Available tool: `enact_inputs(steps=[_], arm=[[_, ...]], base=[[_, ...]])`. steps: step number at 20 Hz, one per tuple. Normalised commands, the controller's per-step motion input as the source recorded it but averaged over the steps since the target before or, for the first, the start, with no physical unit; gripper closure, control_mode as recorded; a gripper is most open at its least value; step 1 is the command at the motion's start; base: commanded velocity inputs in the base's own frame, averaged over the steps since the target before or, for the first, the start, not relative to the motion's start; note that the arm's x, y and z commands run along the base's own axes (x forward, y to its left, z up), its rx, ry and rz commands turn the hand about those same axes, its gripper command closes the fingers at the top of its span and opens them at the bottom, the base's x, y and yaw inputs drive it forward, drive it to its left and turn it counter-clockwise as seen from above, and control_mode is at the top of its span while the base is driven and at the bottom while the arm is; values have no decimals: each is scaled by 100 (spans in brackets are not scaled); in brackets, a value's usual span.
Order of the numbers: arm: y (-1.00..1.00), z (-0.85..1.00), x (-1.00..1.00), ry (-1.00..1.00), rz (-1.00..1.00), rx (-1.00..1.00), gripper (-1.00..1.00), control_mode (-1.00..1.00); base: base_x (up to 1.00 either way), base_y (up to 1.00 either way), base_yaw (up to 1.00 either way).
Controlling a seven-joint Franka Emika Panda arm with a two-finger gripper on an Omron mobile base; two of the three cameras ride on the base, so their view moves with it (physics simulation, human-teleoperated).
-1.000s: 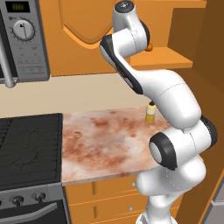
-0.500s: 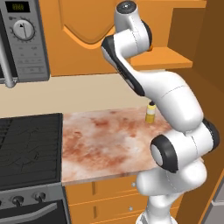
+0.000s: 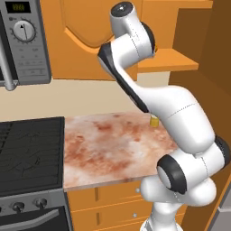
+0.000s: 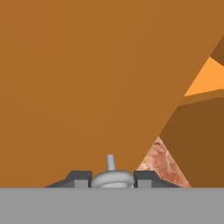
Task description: Pick the bar soap and bar soap from the cabinet and place them on the counter.
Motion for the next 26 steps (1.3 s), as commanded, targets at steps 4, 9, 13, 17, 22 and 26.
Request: enact_inputs(steps=[4,9,13,17,22,26], arm=[[37,-20,-85,5,-17,0,100,-100],[43,-24,-88,5,-16,0,100,-100],[49,-32,-84,5,-16,0,100,-100],[47,-43,-81,4,-14,-1,100,-100],[52,-38,-45,4,-15,0,100,-100],[57,-34,-31,0,-17,0,-100,-100]], base=[[0,0,0],[0,0,0],[0,0,0],[0,0,0],[0,0,0],[0,0,0]])
